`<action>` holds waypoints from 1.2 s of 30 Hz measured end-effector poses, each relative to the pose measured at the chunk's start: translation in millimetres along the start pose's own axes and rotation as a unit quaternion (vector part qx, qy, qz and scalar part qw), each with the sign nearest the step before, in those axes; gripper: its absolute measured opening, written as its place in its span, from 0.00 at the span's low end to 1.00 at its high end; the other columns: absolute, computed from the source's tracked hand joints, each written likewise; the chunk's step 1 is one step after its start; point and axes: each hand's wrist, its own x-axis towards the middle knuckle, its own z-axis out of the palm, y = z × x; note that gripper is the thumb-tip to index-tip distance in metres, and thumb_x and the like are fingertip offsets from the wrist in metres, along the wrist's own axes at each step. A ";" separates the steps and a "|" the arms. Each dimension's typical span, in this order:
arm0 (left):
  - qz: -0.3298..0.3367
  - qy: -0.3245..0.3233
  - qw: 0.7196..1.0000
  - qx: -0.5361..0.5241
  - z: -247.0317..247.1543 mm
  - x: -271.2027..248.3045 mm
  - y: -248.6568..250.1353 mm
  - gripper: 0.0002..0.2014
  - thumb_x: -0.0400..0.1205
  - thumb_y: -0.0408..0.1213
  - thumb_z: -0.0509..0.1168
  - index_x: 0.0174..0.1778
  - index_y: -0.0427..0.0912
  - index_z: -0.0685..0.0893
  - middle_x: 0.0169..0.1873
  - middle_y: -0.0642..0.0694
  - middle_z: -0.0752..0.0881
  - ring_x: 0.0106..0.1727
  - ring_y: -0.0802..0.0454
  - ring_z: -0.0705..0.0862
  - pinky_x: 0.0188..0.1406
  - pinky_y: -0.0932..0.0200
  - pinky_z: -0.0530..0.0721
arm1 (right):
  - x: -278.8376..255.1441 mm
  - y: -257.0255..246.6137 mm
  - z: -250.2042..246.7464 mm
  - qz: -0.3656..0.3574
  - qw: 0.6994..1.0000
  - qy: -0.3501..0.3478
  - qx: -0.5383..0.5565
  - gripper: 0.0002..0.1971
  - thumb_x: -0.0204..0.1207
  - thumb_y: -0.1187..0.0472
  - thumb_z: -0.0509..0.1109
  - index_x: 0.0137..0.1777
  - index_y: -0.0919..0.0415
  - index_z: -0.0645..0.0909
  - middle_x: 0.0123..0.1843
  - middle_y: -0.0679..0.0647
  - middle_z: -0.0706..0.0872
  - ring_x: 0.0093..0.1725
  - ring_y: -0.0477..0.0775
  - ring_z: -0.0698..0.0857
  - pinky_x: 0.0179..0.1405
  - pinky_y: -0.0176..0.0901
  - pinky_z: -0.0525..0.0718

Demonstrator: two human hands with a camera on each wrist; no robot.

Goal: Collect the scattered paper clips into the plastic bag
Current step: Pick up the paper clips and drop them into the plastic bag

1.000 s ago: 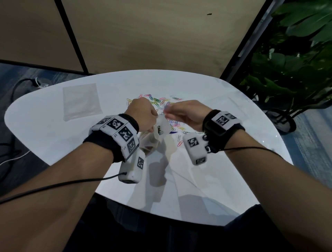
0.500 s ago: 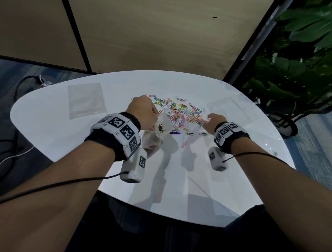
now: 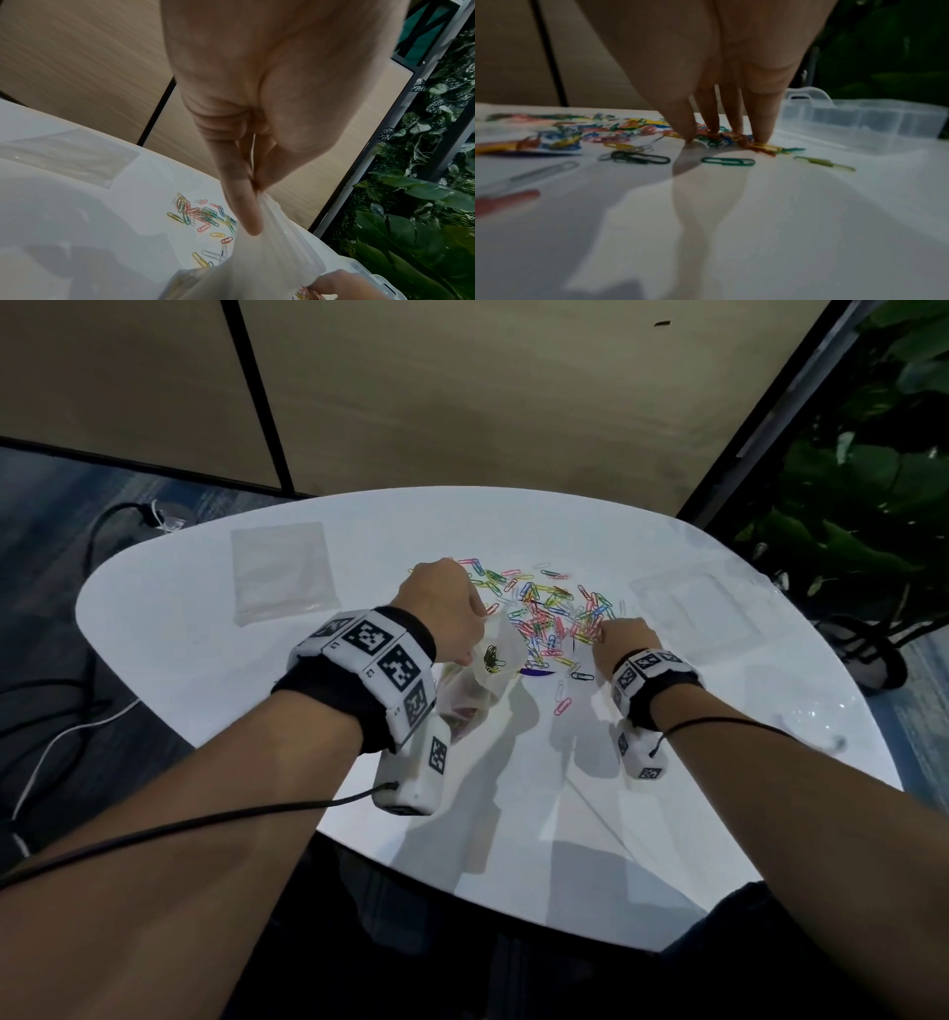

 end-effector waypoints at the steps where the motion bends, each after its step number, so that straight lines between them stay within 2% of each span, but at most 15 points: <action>1: 0.001 -0.001 1.000 0.002 0.3 -0.3 0.2 0.13 0.83 0.25 0.61 0.55 0.36 0.90 0.33 0.44 0.87 0.40 0.42 0.94 0.50 0.46 0.93 | -2.9 -2.8 -2.3 -0.003 1.000 0.008 -0.002 0.11 0.79 0.66 0.59 0.51 0.66 0.83 0.54 0.64 0.88 0.48 0.63 0.87 0.41 0.44 0.81; 2: 0.003 -0.002 1.000 0.003 0.6 -0.6 0.6 0.13 0.83 0.24 0.61 0.55 0.36 0.90 0.34 0.44 0.87 0.40 0.41 0.94 0.50 0.46 0.93 | -1.8 -4.7 -1.6 -0.010 1.000 0.014 -0.001 0.11 0.80 0.67 0.58 0.54 0.65 0.82 0.56 0.64 0.87 0.48 0.63 0.86 0.43 0.45 0.82; 4: 0.008 -0.002 1.000 0.007 1.6 -1.3 1.4 0.13 0.83 0.24 0.61 0.56 0.35 0.90 0.38 0.42 0.88 0.40 0.42 0.94 0.50 0.46 0.93 | -1.1 -8.6 0.2 -0.036 0.998 0.035 0.024 0.19 0.83 0.60 0.57 0.73 0.58 0.71 0.69 0.63 0.79 0.58 0.66 0.84 0.54 0.51 0.84; 6: 0.011 -0.001 1.000 0.011 2.1 -1.6 1.3 0.13 0.83 0.24 0.61 0.56 0.35 0.90 0.43 0.40 0.90 0.40 0.42 0.94 0.50 0.46 0.93 | -1.3 -11.9 1.0 -0.069 0.997 0.021 -0.007 0.23 0.83 0.52 0.55 0.78 0.50 0.64 0.74 0.61 0.72 0.65 0.68 0.79 0.61 0.59 0.82; 9: 0.013 0.000 1.000 0.015 2.3 0.2 -0.6 0.13 0.83 0.24 0.62 0.56 0.35 0.91 0.44 0.41 0.91 0.39 0.43 0.94 0.50 0.47 0.93 | 0.9 -17.9 -0.1 -0.113 0.992 0.003 -0.062 0.15 0.80 0.60 0.58 0.64 0.58 0.78 0.62 0.61 0.83 0.58 0.66 0.83 0.56 0.54 0.85; 12: 0.010 -0.001 1.000 0.016 3.1 1.4 -1.6 0.13 0.83 0.24 0.61 0.55 0.35 0.91 0.41 0.40 0.92 0.38 0.44 0.94 0.50 0.47 0.93 | 1.2 -21.1 -3.9 -0.084 0.994 0.013 -0.063 0.13 0.76 0.71 0.62 0.53 0.64 0.87 0.51 0.62 0.88 0.49 0.62 0.88 0.49 0.49 0.89; 15: 0.010 -0.003 1.000 0.016 4.1 1.7 -1.4 0.13 0.83 0.24 0.62 0.55 0.36 0.91 0.40 0.40 0.92 0.38 0.44 0.94 0.50 0.46 0.93 | -0.3 -17.0 -8.4 -0.032 0.999 0.007 -0.004 0.11 0.75 0.70 0.67 0.50 0.64 0.90 0.49 0.59 0.91 0.49 0.58 0.90 0.49 0.46 0.90; 18: 0.009 -0.001 1.000 0.015 3.7 2.4 -1.0 0.12 0.83 0.25 0.63 0.54 0.36 0.91 0.39 0.41 0.92 0.38 0.44 0.94 0.50 0.46 0.93 | 5.0 2.2 -15.8 0.051 0.986 -0.019 0.156 0.05 0.70 0.64 0.75 0.43 0.64 0.91 0.42 0.56 0.93 0.41 0.52 0.91 0.44 0.43 0.91; 21: 0.005 0.000 1.000 0.014 4.5 2.9 -1.2 0.12 0.83 0.25 0.63 0.54 0.36 0.91 0.40 0.40 0.93 0.39 0.45 0.94 0.51 0.47 0.93 | -7.0 13.8 -31.5 0.120 0.892 -0.085 0.428 0.11 0.67 0.64 0.80 0.50 0.63 0.88 0.45 0.55 0.91 0.36 0.45 0.91 0.38 0.36 0.89; 24: 0.003 -0.002 1.000 0.010 6.0 2.7 -1.3 0.11 0.83 0.25 0.64 0.54 0.35 0.91 0.43 0.39 0.93 0.40 0.44 0.94 0.51 0.46 0.93 | -31.0 -4.6 -55.5 0.108 0.750 -0.141 0.637 0.13 0.65 0.70 0.79 0.51 0.68 0.86 0.43 0.59 0.89 0.42 0.52 0.89 0.39 0.34 0.87; 26: 0.001 -0.002 1.000 0.007 6.5 2.3 -0.8 0.11 0.83 0.25 0.64 0.54 0.34 0.91 0.43 0.38 0.94 0.42 0.43 0.94 0.51 0.46 0.93 | -49.3 -25.8 -77.1 0.090 0.653 -0.193 0.727 0.13 0.72 0.72 0.75 0.56 0.73 0.84 0.45 0.61 0.89 0.43 0.52 0.90 0.39 0.32 0.88; 29: -0.003 0.001 1.000 -0.003 7.3 1.1 0.2 0.12 0.82 0.25 0.62 0.53 0.33 0.91 0.40 0.35 0.94 0.40 0.44 0.94 0.52 0.46 0.93 | -75.0 -51.4 -101.9 0.052 0.591 -0.250 0.765 0.10 0.80 0.71 0.67 0.58 0.75 0.82 0.47 0.60 0.89 0.44 0.49 0.90 0.38 0.30 0.88; 30: -0.003 0.002 1.000 -0.007 7.5 0.1 0.8 0.12 0.82 0.25 0.62 0.51 0.33 0.91 0.39 0.35 0.94 0.39 0.44 0.94 0.52 0.47 0.93 | -81.9 -58.6 -104.4 0.040 0.590 -0.263 0.762 0.09 0.81 0.72 0.66 0.57 0.74 0.82 0.47 0.60 0.89 0.45 0.49 0.90 0.40 0.31 0.89; 32: -0.003 0.005 1.000 -0.011 7.5 -2.3 2.5 0.11 0.83 0.26 0.62 0.50 0.33 0.91 0.39 0.34 0.94 0.39 0.43 0.94 0.52 0.47 0.93 | -93.4 -71.4 -103.7 0.022 0.624 -0.272 0.732 0.08 0.80 0.73 0.67 0.55 0.76 0.83 0.48 0.61 0.90 0.45 0.50 0.90 0.45 0.33 0.89; 36: -0.008 0.004 1.000 -0.012 6.4 -5.2 5.4 0.10 0.82 0.25 0.64 0.53 0.32 0.90 0.40 0.34 0.94 0.42 0.41 0.94 0.52 0.46 0.92 | -104.3 -88.1 -91.2 -0.006 0.774 -0.211 0.597 0.06 0.73 0.73 0.74 0.48 0.76 0.87 0.48 0.71 0.90 0.43 0.58 0.90 0.56 0.48 0.89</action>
